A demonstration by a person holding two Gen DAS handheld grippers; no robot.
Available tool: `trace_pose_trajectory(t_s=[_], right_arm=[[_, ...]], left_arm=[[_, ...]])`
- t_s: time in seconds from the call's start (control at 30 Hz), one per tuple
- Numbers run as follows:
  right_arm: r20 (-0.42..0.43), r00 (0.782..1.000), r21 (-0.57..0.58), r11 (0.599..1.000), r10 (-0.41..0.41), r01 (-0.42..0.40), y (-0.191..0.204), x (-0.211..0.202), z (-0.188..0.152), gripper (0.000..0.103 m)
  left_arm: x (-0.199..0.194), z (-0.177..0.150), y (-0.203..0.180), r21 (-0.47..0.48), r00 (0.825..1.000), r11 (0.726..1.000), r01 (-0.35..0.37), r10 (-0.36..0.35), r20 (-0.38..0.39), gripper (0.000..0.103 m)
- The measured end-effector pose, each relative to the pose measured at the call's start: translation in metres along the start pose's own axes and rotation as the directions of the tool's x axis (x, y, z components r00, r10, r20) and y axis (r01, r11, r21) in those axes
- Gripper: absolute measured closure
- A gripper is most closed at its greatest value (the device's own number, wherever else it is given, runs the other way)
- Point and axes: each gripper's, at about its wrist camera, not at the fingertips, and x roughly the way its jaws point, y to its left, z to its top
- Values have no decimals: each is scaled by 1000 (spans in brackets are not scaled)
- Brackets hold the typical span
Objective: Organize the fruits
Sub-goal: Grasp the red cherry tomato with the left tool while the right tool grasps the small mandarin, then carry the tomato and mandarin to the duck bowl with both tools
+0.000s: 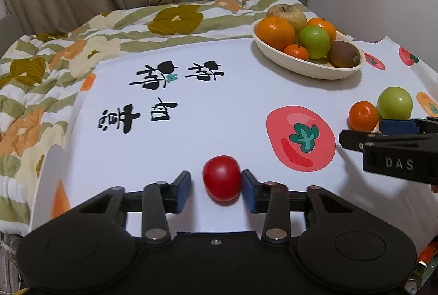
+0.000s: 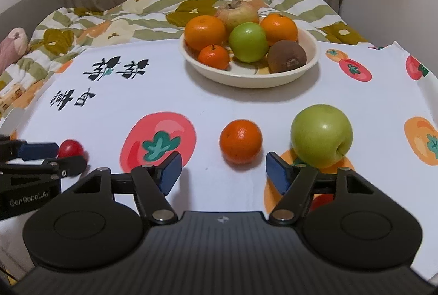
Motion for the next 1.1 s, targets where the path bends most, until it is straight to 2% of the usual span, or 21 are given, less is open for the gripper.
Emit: trace_pose_trajectory(t_s=[0.07, 0.3, 0.6, 0.67, 1.1], right_arm=[[-5, 1000, 3, 1000, -3, 3, -1, 4, 2, 28], [-14, 1000, 3, 1000, -22, 22, 0, 12, 6, 32], [-19, 998, -21, 998, -52, 52, -1, 17, 10, 46], [-23, 998, -30, 998, -59, 58, -1, 18, 11, 51], [0, 1000, -52, 999, 10, -10, 8, -8, 19, 52]], left_arm=[[1, 0, -2, 9, 1000, 1000, 0, 0, 3, 68], [1, 0, -2, 23, 1000, 1000, 5, -5, 1, 69], [0, -1, 1, 7, 1000, 1000, -9, 9, 0, 69], [-1, -1, 4, -5, 1000, 1000, -18, 18, -3, 69], [-25, 1, 12, -40, 999, 998, -51, 52, 17, 69]])
